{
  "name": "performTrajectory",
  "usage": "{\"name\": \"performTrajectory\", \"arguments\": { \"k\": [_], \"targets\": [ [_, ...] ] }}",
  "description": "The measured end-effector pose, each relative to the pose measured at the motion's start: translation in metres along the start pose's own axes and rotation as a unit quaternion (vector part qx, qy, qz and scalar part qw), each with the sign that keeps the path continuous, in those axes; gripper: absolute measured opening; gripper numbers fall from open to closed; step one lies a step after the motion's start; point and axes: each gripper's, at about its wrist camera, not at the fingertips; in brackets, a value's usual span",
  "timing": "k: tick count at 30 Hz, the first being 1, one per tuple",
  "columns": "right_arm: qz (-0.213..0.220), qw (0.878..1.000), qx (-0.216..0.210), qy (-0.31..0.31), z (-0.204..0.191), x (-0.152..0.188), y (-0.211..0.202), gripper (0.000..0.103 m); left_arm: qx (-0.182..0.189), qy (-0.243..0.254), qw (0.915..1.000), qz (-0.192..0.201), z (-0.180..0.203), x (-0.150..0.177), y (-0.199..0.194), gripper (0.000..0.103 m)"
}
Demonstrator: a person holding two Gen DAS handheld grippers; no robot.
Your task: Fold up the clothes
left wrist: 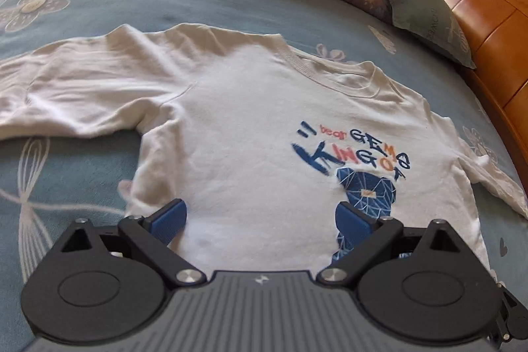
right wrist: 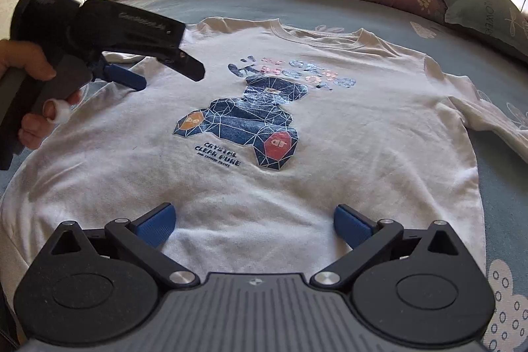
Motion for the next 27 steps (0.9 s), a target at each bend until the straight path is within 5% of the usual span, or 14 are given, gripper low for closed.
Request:
{"name": "performTrajectory", "arguments": {
  "k": [6, 11, 14, 18, 20, 27],
  "targets": [
    [-0.008, 1.0, 0.0, 0.006, 0.0, 0.001, -0.002, 0.103, 0.002, 0.006, 0.9996, -0.026, -0.003, 0.001, -0.023, 0.097],
    [-0.017, 1.0, -0.001, 0.01, -0.002, 0.001, -0.006, 0.103, 0.023, 0.012, 0.9989, 0.038, 0.013, -0.062, -0.037, 0.097],
    [-0.021, 1.0, -0.009, 0.02, 0.001, 0.001, -0.008, 0.103, 0.029, -0.023, 0.9988, 0.031, 0.008, -0.108, -0.016, 0.098],
    [-0.031, 0.999, -0.023, 0.038, 0.005, -0.002, -0.01, 0.103, 0.055, -0.1, 0.993, -0.033, -0.018, -0.148, 0.042, 0.097],
    [-0.032, 0.998, -0.027, 0.04, 0.006, -0.002, -0.01, 0.103, 0.032, -0.108, 0.9927, -0.043, -0.027, -0.156, 0.07, 0.097],
    [-0.031, 0.999, -0.013, 0.012, 0.0, -0.001, -0.006, 0.103, 0.009, -0.102, 0.9946, 0.018, -0.037, -0.192, 0.108, 0.1]
  ]
}}
Point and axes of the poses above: each gripper's, at about its wrist camera, not at the fingertips, and y roughly the way its jaws point, z to its right, x to its underside, and after that the axes turned 15 degrees about -y, right-handed
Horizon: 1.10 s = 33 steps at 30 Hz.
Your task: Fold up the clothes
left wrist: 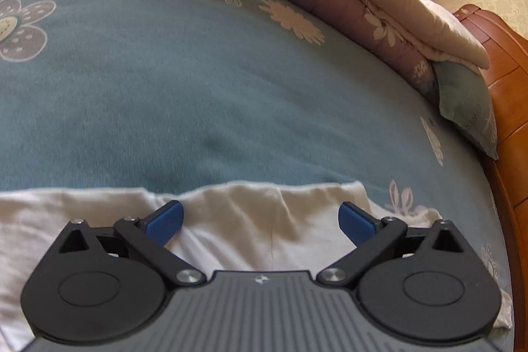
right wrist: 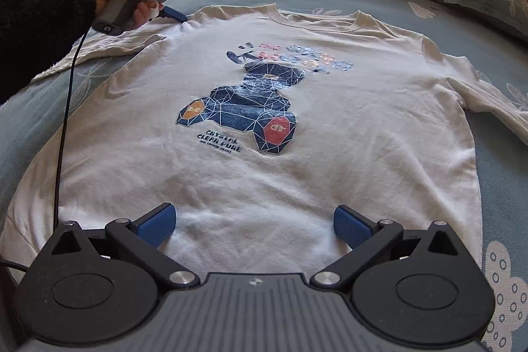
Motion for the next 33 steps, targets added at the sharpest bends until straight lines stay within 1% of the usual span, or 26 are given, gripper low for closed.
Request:
{"name": "performTrajectory", "arguments": {
  "k": [1, 3, 4, 6, 8, 10, 11, 13, 15, 17, 22, 23, 25, 27, 29, 30, 32, 33],
  "targets": [
    [0.0, 1.0, 0.003, -0.007, -0.002, 0.0, 0.0, 0.103, -0.002, -0.002, 1.0, 0.005, 0.002, -0.004, 0.001, 0.1],
    [0.0, 1.0, 0.005, -0.008, -0.002, 0.0, 0.0, 0.103, -0.022, 0.001, 0.9997, 0.01, 0.01, -0.006, -0.003, 0.1],
    [0.0, 1.0, 0.004, -0.007, -0.001, 0.0, 0.0, 0.103, -0.024, 0.01, 0.9996, 0.013, 0.015, -0.005, -0.01, 0.099],
    [0.0, 1.0, 0.002, -0.004, 0.0, 0.0, 0.0, 0.103, 0.004, 0.027, 0.9995, 0.014, 0.023, 0.002, -0.027, 0.099],
    [0.001, 1.0, 0.001, -0.002, 0.001, 0.0, -0.001, 0.103, 0.04, 0.041, 0.9982, -0.016, 0.031, 0.014, -0.035, 0.1],
    [0.0, 1.0, 0.005, -0.004, -0.001, 0.001, -0.001, 0.103, 0.05, 0.062, 0.9954, -0.054, 0.039, 0.026, -0.028, 0.1],
    [-0.001, 1.0, 0.006, -0.006, -0.002, 0.001, -0.001, 0.103, 0.045, 0.072, 0.9944, -0.063, 0.042, 0.03, -0.022, 0.1],
    [-0.001, 1.0, 0.007, -0.007, -0.002, 0.001, -0.001, 0.103, 0.015, 0.087, 0.9946, -0.056, 0.048, 0.032, -0.003, 0.1],
    [-0.001, 1.0, 0.005, -0.006, -0.001, 0.001, -0.001, 0.103, 0.002, 0.063, 0.9962, -0.06, 0.043, 0.026, 0.016, 0.1],
    [0.0, 1.0, 0.004, -0.007, -0.001, 0.001, -0.001, 0.103, 0.015, 0.047, 0.998, -0.038, 0.041, 0.018, 0.025, 0.101],
    [0.001, 1.0, 0.0, -0.008, 0.0, 0.002, -0.002, 0.103, -0.006, 0.049, 0.9986, -0.019, 0.055, 0.006, 0.032, 0.101],
    [0.001, 1.0, 0.0, -0.008, 0.0, 0.002, -0.002, 0.103, -0.003, 0.046, 0.9988, -0.019, 0.056, 0.006, 0.027, 0.101],
    [0.001, 1.0, 0.0, -0.008, -0.001, 0.002, -0.003, 0.103, 0.028, 0.048, 0.9983, -0.019, 0.056, 0.009, 0.013, 0.101],
    [0.0, 1.0, 0.002, -0.01, -0.001, 0.002, -0.003, 0.103, 0.048, 0.055, 0.9967, -0.035, 0.058, 0.016, 0.006, 0.102],
    [-0.001, 1.0, 0.004, -0.01, -0.002, 0.002, -0.002, 0.103, 0.048, 0.075, 0.9934, -0.072, 0.062, 0.023, 0.013, 0.102],
    [-0.001, 1.0, 0.004, -0.01, -0.002, 0.002, -0.002, 0.103, 0.038, 0.083, 0.9929, -0.076, 0.065, 0.027, 0.02, 0.102],
    [-0.002, 1.0, 0.005, -0.011, -0.002, 0.002, -0.001, 0.103, 0.015, 0.086, 0.9935, -0.074, 0.065, 0.029, 0.036, 0.102],
    [-0.002, 1.0, 0.005, -0.011, -0.002, 0.001, -0.001, 0.103, 0.013, 0.084, 0.9943, -0.064, 0.066, 0.028, 0.04, 0.102]
  ]
}}
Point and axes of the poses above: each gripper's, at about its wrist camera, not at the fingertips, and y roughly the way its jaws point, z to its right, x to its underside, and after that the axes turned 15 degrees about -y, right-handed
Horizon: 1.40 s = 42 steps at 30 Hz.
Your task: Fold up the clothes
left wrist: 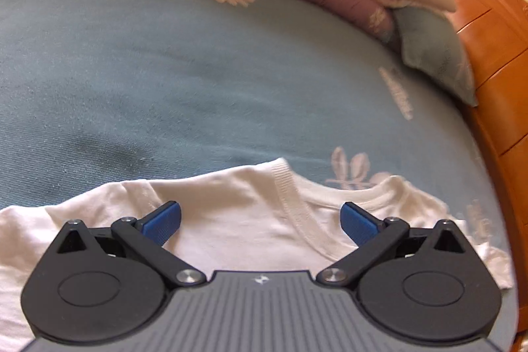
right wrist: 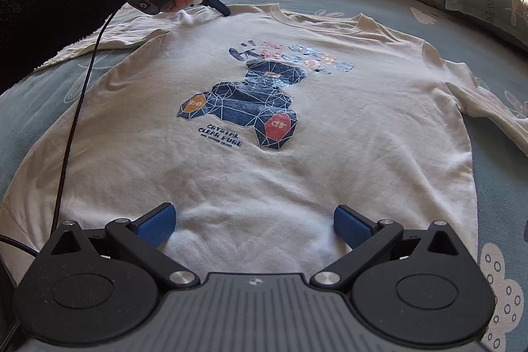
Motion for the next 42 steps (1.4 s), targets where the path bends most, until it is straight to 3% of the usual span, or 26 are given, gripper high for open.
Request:
{"name": "performTrajectory", "arguments": {
  "k": [2, 6, 9, 13, 19, 24, 27, 30, 33, 34, 37, 39, 42],
  "targets": [
    [0.001, 1.0, -0.001, -0.001, 0.0, 0.0, 0.0, 0.103, -0.002, -0.003, 0.9998, 0.021, 0.002, -0.004, 0.007, 0.102],
    [0.001, 1.0, -0.003, -0.001, 0.001, 0.001, 0.0, 0.103, -0.02, -0.01, 0.9997, 0.008, 0.015, -0.009, -0.006, 0.101],
    [0.0, 1.0, -0.003, 0.0, 0.001, 0.001, -0.001, 0.103, 0.0, 0.02, 0.9998, 0.007, 0.022, 0.0, -0.048, 0.102],
    [-0.001, 1.0, -0.001, -0.002, 0.0, 0.001, -0.001, 0.103, -0.024, 0.046, 0.9987, -0.001, 0.016, 0.018, -0.103, 0.102],
    [0.005, 1.0, 0.003, -0.002, -0.001, 0.003, -0.001, 0.103, -0.05, 0.002, 0.9987, 0.008, -0.042, 0.044, -0.135, 0.102],
    [0.011, 1.0, 0.007, -0.002, -0.002, 0.006, -0.001, 0.103, -0.071, -0.083, 0.9938, 0.02, -0.112, 0.063, -0.133, 0.102],
    [0.008, 1.0, 0.009, 0.0, -0.002, 0.004, -0.001, 0.103, -0.083, -0.033, 0.9953, 0.039, -0.127, 0.08, -0.148, 0.102],
    [0.004, 1.0, 0.016, 0.005, -0.004, 0.002, 0.001, 0.103, -0.116, -0.033, 0.9919, 0.04, -0.132, 0.079, -0.158, 0.101],
    [0.0, 1.0, 0.021, 0.007, -0.005, -0.001, 0.004, 0.103, -0.062, -0.042, 0.9964, 0.041, -0.113, 0.076, -0.169, 0.101],
    [0.001, 1.0, 0.021, 0.007, -0.005, -0.001, 0.004, 0.103, -0.028, -0.033, 0.9982, 0.041, -0.101, 0.077, -0.172, 0.101],
    [0.003, 1.0, 0.02, 0.006, -0.004, 0.0, 0.004, 0.103, 0.04, -0.011, 0.9991, 0.013, -0.064, 0.085, -0.158, 0.102],
    [0.003, 1.0, 0.02, 0.006, -0.004, -0.001, 0.004, 0.103, 0.047, 0.001, 0.9989, -0.01, -0.047, 0.092, -0.14, 0.101],
    [0.0, 1.0, 0.018, 0.006, -0.003, -0.002, 0.004, 0.103, 0.015, 0.0, 0.9996, -0.024, -0.049, 0.101, -0.121, 0.101]
  ]
}}
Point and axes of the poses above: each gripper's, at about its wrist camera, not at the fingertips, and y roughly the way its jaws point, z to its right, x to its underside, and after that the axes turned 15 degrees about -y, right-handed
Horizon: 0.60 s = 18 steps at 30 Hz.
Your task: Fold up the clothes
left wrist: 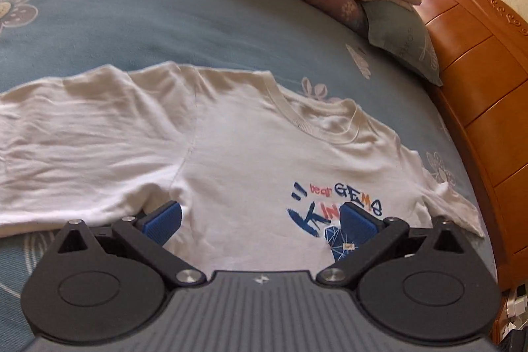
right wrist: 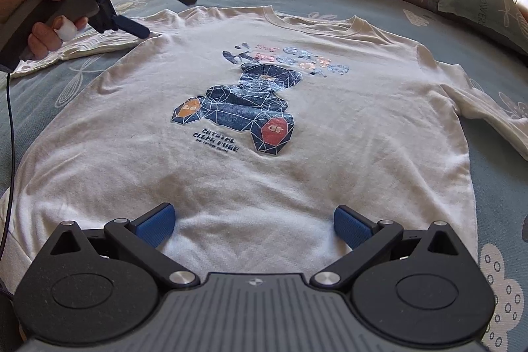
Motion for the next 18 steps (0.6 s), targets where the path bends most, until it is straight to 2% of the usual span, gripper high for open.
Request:
{"name": "performTrajectory", "arguments": {
  "k": [3, 5, 6, 8, 9, 12, 14, 17, 18],
  "targets": [
    [-0.004, 1.0, -0.003, 0.0, 0.001, -0.001, -0.001, 0.103, -0.068, 0.006, 0.9975, 0.016, -0.015, 0.007, 0.006, 0.101],
    [-0.006, 1.0, -0.005, 0.0, 0.001, -0.001, -0.001, 0.103, -0.091, -0.012, 0.9953, 0.032, -0.023, 0.004, -0.004, 0.101],
    [-0.006, 1.0, -0.005, 0.0, 0.001, 0.0, -0.002, 0.103, -0.086, -0.029, 0.9952, 0.037, -0.027, 0.002, -0.012, 0.1],
    [-0.007, 1.0, -0.004, 0.0, 0.001, -0.001, -0.002, 0.103, -0.037, -0.039, 0.9978, 0.039, -0.024, 0.001, -0.025, 0.101],
    [-0.008, 1.0, -0.003, -0.001, 0.0, 0.0, -0.002, 0.103, -0.009, -0.038, 0.9986, 0.036, -0.018, 0.002, -0.029, 0.101],
    [-0.006, 1.0, -0.001, -0.001, -0.001, 0.0, -0.001, 0.103, 0.033, -0.016, 0.9992, 0.012, 0.004, 0.008, -0.02, 0.102],
    [-0.004, 1.0, 0.001, -0.001, -0.001, 0.0, -0.001, 0.103, 0.025, -0.003, 0.9997, 0.004, 0.014, 0.012, -0.006, 0.102],
    [-0.005, 1.0, 0.001, -0.001, -0.001, -0.001, 0.0, 0.103, -0.024, -0.002, 0.9997, -0.004, 0.01, 0.016, 0.015, 0.101],
    [-0.005, 1.0, 0.0, -0.001, 0.0, -0.001, 0.0, 0.103, -0.016, -0.001, 0.9999, -0.002, 0.004, 0.018, 0.015, 0.101]
  ]
}}
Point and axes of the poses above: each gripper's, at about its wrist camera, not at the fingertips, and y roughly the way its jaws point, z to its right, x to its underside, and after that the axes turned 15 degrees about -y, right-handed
